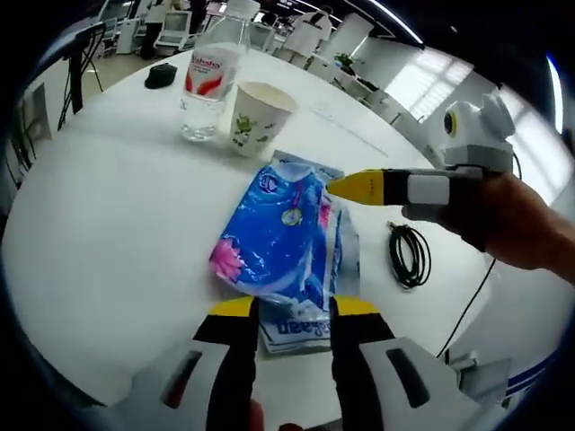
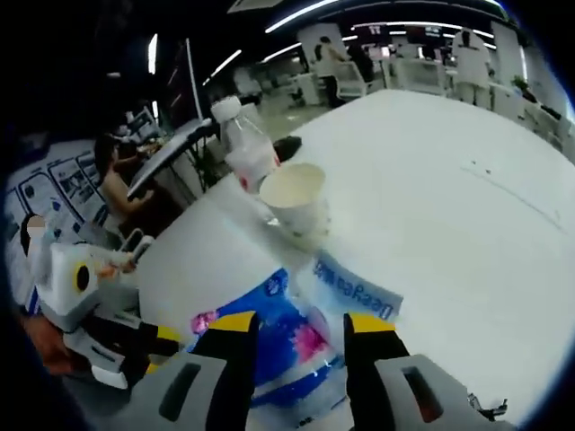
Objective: Arrange the tabletop items into an orderly group along one side of the table until the central work area is clear of visible clutter.
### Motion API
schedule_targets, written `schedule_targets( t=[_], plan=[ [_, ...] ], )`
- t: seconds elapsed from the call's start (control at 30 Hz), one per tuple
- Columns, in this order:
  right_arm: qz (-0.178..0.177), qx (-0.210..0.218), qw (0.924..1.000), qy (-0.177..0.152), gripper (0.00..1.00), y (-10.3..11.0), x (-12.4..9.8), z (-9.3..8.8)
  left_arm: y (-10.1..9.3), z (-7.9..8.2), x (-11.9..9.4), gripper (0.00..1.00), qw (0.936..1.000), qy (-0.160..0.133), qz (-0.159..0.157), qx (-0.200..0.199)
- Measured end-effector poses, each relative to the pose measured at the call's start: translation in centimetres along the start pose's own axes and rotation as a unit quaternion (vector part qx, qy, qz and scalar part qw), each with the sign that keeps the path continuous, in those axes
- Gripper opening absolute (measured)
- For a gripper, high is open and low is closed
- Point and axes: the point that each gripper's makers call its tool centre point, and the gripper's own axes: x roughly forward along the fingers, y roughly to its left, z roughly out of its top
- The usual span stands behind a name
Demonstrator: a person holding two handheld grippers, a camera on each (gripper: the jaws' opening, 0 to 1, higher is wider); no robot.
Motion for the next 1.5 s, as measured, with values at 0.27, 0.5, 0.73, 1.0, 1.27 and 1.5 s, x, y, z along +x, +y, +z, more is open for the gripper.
schedule_targets(
  t=[0.27,0.5,0.73,1.0,1.27,1.5],
  plan=[
    [-0.025,-0.028,0.9992,0.016,0.12,0.0,1.0,-0.7,0.2,0.0,0.3,0.08,0.9999,0.008,0.004,0.012],
    [-0.017,-0.021,0.9996,0.0,0.01,0.5,0.2,-0.9,0.8,0.2,0.3,0.01,0.9998,0.006,0.007,0.017],
    [-0.022,-0.001,0.9995,-0.021,0.0,0.1,-0.3,-0.9,1.3,0.4,0.1,0.0,0.9998,0.001,0.014,0.015],
    [-0.03,0.017,0.9987,-0.037,0.0,0.4,-2.3,-1.7,1.5,1.3,-0.6,0.0,0.9995,-0.017,0.02,0.015],
    [-0.04,0.056,0.9965,-0.048,0.0,-0.1,-3.8,-3.1,1.2,1.9,-1.1,0.0,0.9993,-0.031,0.017,0.01],
    [-0.053,0.098,0.9923,-0.054,0.0,-0.4,-5.3,-4.9,0.3,2.1,-1.2,0.0,0.9985,-0.033,0.009,0.042]
  ],
)
